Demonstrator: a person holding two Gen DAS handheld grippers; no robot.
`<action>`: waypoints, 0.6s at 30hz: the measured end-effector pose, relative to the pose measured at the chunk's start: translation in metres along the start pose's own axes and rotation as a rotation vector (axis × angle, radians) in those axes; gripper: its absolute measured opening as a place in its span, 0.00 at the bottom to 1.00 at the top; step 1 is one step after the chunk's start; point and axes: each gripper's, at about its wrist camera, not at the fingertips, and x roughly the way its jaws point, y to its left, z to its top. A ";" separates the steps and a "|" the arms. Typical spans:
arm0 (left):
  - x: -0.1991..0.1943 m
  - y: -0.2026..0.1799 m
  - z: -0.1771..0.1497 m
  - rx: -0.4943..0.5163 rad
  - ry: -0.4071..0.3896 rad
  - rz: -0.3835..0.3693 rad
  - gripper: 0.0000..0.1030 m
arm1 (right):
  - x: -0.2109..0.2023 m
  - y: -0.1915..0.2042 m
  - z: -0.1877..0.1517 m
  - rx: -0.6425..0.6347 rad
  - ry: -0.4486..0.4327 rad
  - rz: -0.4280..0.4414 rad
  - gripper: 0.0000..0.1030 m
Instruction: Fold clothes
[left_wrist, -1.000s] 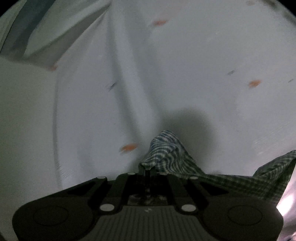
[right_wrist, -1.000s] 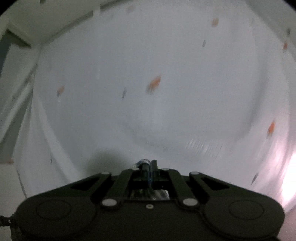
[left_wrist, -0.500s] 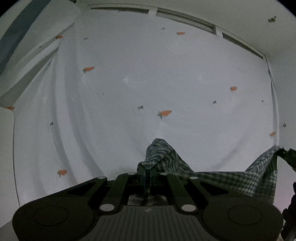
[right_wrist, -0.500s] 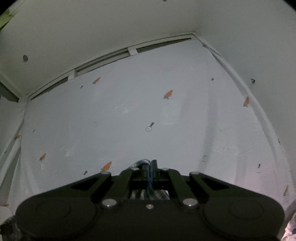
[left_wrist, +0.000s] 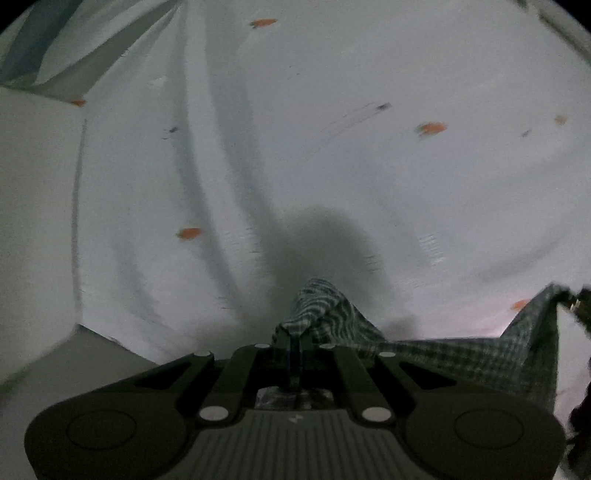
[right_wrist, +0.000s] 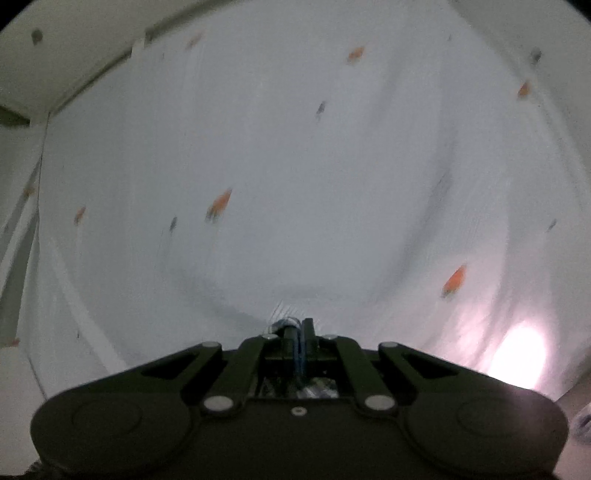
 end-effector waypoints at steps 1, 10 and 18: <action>0.010 0.013 0.007 -0.006 -0.006 0.027 0.04 | 0.022 0.011 -0.008 0.013 0.033 0.010 0.02; 0.030 0.087 0.098 -0.046 -0.233 0.156 0.00 | 0.152 0.107 -0.011 0.153 0.041 0.204 0.02; -0.019 0.043 0.053 -0.004 -0.132 0.029 0.00 | 0.091 0.058 0.005 0.219 -0.011 0.293 0.02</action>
